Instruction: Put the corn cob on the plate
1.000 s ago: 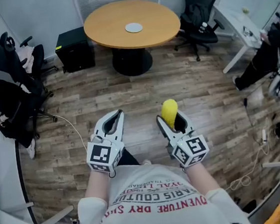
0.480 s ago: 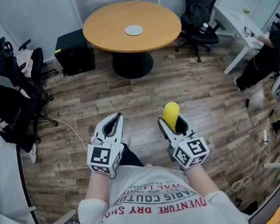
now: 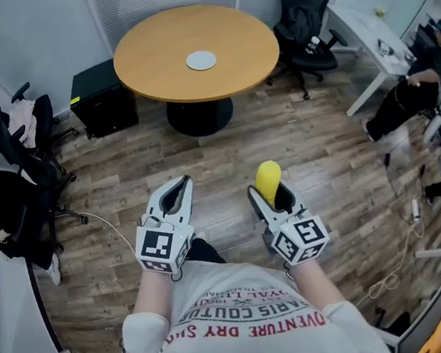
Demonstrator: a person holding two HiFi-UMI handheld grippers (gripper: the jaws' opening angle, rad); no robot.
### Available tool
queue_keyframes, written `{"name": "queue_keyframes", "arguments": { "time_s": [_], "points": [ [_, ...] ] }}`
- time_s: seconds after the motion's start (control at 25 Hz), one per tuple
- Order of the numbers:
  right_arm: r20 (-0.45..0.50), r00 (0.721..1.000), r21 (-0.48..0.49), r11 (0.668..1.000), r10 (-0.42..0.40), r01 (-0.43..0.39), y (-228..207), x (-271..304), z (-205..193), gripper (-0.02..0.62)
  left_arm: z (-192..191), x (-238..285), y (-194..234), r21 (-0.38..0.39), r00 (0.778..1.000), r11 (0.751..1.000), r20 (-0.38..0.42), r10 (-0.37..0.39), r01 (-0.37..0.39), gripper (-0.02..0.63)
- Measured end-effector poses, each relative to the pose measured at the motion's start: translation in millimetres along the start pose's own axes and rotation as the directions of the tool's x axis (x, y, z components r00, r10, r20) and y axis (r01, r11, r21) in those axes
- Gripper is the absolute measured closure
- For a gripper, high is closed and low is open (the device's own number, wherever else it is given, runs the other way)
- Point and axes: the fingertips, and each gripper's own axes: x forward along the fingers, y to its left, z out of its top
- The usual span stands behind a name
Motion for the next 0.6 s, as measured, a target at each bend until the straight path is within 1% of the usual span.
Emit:
{"name": "queue_keyframes", "arguments": {
  "time_s": [0.2,0.28,0.44,0.6],
  "points": [
    [0.006,0.999,0.015,0.999,-0.037,0.037,-6.7,63.3,14.7,0.327,11.2,43.7,52.5,0.02,0.999,0.999,-0.004,-0.049,0.049,0.571],
    [0.018,0.999,0.037,0.998,-0.048,0.047,-8.9,88.8,19.2,0.327,15.7,58.1,76.3,0.024,0.998,0.998,-0.001,-0.056,0.056,0.571],
    [0.03,0.998,0.058,0.997,-0.057,0.055,-9.9,136.1,27.4,0.327,19.7,81.8,121.2,0.016,0.998,0.998,-0.002,-0.062,0.062,0.571],
    [0.012,0.999,0.052,0.997,-0.053,0.052,-6.9,179.6,34.0,0.327,19.7,100.0,162.4,-0.018,0.999,0.999,-0.005,-0.033,0.033,0.571]
  ]
}}
